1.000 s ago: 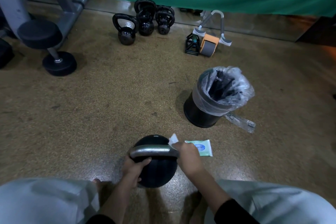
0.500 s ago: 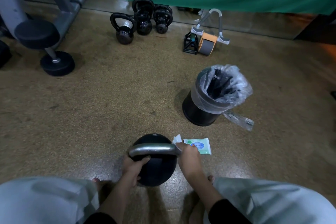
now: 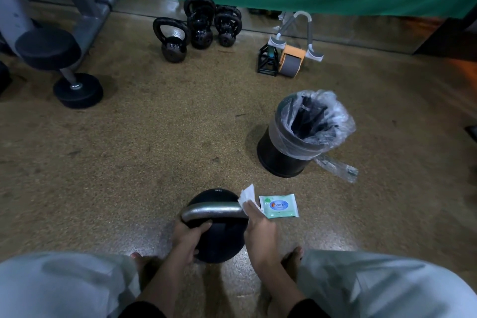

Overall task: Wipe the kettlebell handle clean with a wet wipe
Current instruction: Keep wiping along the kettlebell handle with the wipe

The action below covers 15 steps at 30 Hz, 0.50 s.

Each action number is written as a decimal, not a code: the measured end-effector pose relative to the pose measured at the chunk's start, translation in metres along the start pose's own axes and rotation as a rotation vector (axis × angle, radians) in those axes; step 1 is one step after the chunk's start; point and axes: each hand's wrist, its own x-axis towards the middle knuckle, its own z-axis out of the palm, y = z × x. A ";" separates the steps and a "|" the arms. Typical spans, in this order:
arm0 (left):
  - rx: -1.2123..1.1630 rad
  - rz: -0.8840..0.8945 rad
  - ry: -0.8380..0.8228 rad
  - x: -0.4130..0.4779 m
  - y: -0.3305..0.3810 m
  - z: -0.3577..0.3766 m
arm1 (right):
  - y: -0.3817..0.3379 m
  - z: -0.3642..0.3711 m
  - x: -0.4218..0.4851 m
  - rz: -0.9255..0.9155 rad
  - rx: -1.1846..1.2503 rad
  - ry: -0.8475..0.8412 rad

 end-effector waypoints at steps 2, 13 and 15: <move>0.004 0.002 -0.006 0.001 -0.001 -0.001 | 0.007 0.011 -0.011 -0.021 0.043 0.042; 0.003 -0.014 0.011 0.007 -0.005 0.000 | 0.004 0.024 -0.015 -0.050 0.074 0.160; 0.011 -0.011 0.014 0.008 -0.005 0.000 | 0.013 0.025 -0.024 -0.057 0.089 0.124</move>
